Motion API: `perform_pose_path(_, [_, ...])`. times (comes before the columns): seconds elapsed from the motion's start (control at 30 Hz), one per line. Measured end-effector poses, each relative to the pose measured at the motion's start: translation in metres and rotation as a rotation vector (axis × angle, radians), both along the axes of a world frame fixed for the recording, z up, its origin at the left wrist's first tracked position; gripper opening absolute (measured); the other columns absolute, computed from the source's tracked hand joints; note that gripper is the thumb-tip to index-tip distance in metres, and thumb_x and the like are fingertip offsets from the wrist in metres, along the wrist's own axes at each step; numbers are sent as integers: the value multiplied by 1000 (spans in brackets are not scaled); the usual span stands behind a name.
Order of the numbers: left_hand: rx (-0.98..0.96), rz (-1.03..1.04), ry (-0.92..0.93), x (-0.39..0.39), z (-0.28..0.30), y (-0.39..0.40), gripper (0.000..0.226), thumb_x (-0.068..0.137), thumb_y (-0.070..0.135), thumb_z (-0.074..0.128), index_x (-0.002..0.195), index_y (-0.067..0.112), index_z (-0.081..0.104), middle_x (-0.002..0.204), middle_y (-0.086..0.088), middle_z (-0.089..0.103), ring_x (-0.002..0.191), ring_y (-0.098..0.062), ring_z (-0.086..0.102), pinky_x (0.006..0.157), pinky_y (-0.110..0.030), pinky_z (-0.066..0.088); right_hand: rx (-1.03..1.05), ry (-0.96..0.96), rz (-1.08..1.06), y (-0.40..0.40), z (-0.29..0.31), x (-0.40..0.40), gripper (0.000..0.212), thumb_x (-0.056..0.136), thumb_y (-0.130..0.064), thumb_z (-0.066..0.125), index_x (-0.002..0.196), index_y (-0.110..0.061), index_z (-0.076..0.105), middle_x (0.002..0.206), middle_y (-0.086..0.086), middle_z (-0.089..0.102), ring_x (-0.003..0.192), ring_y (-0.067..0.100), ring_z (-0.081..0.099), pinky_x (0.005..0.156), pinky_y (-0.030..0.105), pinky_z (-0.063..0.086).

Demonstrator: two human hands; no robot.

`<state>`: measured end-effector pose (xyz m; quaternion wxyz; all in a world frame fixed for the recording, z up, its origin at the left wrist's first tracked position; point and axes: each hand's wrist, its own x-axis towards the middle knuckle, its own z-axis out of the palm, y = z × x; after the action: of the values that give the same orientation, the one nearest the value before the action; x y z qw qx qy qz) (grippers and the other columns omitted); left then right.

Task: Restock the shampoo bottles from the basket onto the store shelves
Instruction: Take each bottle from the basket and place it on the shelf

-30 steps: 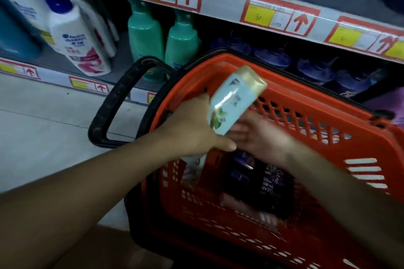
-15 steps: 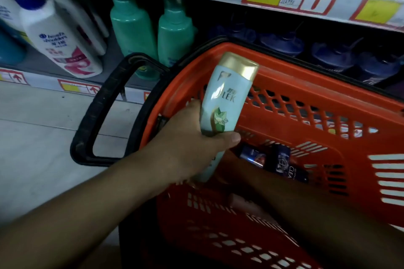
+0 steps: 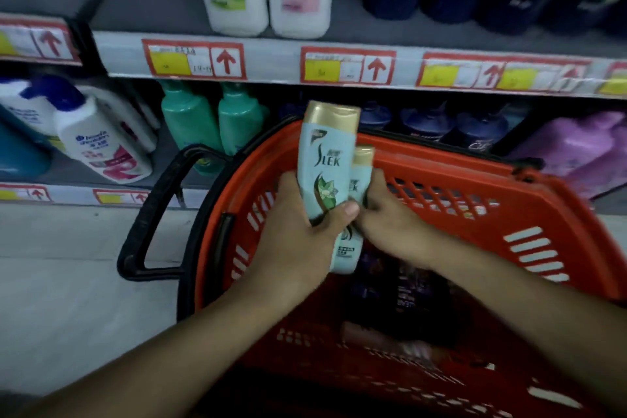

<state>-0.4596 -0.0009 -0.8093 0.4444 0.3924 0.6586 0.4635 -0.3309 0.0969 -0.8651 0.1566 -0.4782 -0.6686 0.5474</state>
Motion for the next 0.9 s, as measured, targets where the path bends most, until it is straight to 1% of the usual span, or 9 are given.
perform_pose_path(0.07, [38,4,-24,9,18,-4,36,94,25,66,123,26,44,108,14,65,88,12,65,60,-5,51,-5,102,-83,-4,38,17,58,100,-33,60,146,-15,32,134,-9,56,121,12,60,103,35,51])
perform_pose_path(0.13, [59,-9,-38,16,38,-12,31,97,28,61,120,30,41,108,15,62,84,15,64,57,-5,51,37,190,-139,-15,73,34,43,98,-30,64,133,-17,43,119,-19,64,111,7,66,95,35,57])
perform_pose_path(0.27, [130,23,-62,20,77,-27,35,97,32,58,127,38,41,116,17,62,89,10,65,60,-9,53,183,365,-224,-41,143,54,34,91,-29,70,121,-21,57,112,-4,74,101,9,72,77,26,58])
perform_pose_path(0.4, [161,91,-138,15,116,-41,27,96,32,61,114,46,45,116,16,62,100,-3,63,73,-22,54,318,452,-231,-64,201,52,32,86,-31,72,117,-28,67,110,-11,75,99,5,72,76,25,61])
perform_pose_path(0.53, [267,187,-65,-8,165,-44,28,95,26,64,114,36,46,111,3,65,93,-9,66,74,-27,53,402,559,-211,-69,258,26,37,73,-36,75,109,-28,70,100,-13,77,89,4,73,69,26,61])
perform_pose_path(0.63, [391,260,25,-33,204,-38,32,95,19,64,115,31,43,106,2,66,78,2,66,64,-20,52,445,638,-193,-64,300,0,27,81,-21,76,108,-25,71,96,-12,78,86,6,74,70,21,62])
perform_pose_path(0.7, [462,292,22,-49,232,-33,37,95,16,63,121,27,39,107,1,65,82,-3,67,59,-14,52,495,674,-201,-60,327,-19,25,84,-18,76,107,-27,71,94,-12,77,84,6,73,66,17,59])
perform_pose_path(0.77, [520,319,5,-66,262,-26,38,96,17,62,123,25,37,109,-1,64,90,-13,67,63,-21,55,559,710,-202,-55,354,-37,27,86,-20,75,110,-31,70,96,-16,76,86,2,72,65,14,57])
perform_pose_path(0.9, [675,335,33,-100,319,1,38,95,23,65,125,32,43,113,4,67,100,-13,69,80,-36,59,684,768,-130,-38,409,-69,29,91,-19,71,116,-32,66,102,-22,75,89,-6,71,67,8,54])
